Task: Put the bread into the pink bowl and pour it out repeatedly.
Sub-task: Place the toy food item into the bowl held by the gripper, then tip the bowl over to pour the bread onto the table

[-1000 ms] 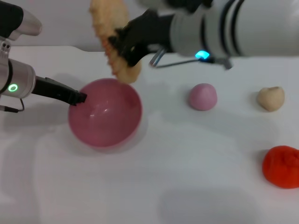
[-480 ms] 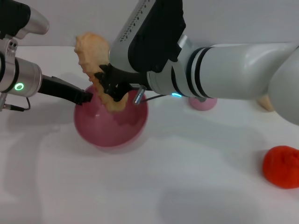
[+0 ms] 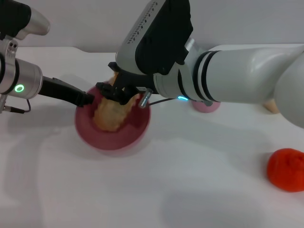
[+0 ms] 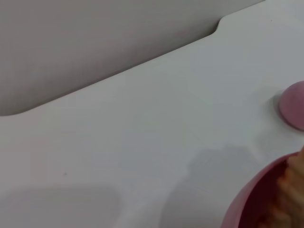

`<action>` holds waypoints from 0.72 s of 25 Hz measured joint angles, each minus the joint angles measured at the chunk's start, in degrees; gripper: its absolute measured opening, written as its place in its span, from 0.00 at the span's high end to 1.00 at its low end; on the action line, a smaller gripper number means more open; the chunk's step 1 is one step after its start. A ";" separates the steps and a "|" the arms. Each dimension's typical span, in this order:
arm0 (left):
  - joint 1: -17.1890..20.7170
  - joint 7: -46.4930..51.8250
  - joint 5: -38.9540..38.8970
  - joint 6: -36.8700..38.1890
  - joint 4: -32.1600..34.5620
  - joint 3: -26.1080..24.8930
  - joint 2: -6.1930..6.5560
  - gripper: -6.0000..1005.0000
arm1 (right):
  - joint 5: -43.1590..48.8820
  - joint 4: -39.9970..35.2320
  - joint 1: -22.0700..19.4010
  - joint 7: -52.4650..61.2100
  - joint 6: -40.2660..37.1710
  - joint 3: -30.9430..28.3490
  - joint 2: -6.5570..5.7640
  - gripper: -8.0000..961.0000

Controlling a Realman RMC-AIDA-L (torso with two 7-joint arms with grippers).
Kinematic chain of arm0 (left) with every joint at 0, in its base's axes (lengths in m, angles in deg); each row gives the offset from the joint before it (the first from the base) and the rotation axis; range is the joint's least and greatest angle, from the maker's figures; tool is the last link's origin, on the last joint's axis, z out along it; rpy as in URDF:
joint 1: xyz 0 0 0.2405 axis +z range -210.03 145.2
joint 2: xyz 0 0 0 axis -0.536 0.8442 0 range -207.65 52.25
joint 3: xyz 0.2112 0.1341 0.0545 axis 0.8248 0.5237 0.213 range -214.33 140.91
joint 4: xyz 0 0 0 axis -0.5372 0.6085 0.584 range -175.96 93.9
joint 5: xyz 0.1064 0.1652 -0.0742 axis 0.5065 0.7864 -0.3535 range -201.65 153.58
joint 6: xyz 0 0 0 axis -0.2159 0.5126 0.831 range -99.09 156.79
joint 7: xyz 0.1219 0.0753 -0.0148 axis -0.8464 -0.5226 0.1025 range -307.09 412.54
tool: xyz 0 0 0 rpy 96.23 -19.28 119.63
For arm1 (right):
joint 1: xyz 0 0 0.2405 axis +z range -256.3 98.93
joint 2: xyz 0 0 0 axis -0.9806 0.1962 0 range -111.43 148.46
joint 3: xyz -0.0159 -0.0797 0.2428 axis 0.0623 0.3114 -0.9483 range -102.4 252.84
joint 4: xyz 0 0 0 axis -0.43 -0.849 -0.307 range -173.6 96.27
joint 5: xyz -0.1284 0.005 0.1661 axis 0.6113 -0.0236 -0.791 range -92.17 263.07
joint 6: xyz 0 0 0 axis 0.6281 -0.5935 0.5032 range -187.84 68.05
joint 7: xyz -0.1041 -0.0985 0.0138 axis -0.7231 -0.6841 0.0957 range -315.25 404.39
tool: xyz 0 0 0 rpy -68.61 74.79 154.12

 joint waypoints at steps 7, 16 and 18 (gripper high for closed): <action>0.11 -0.16 -0.01 -0.81 0.10 0.00 -0.53 0.95 | 0.22 -3.55 -6.49 -4.67 12.31 -2.22 0.24 0.48; -0.29 -1.74 -0.05 -3.60 1.44 0.36 -2.50 0.95 | -0.21 3.44 -12.10 -7.68 40.47 -1.08 0.45 0.40; -0.34 -1.97 -0.28 -5.09 1.68 2.11 -2.82 0.95 | -0.95 7.18 -13.41 -5.77 50.42 0.38 0.44 0.40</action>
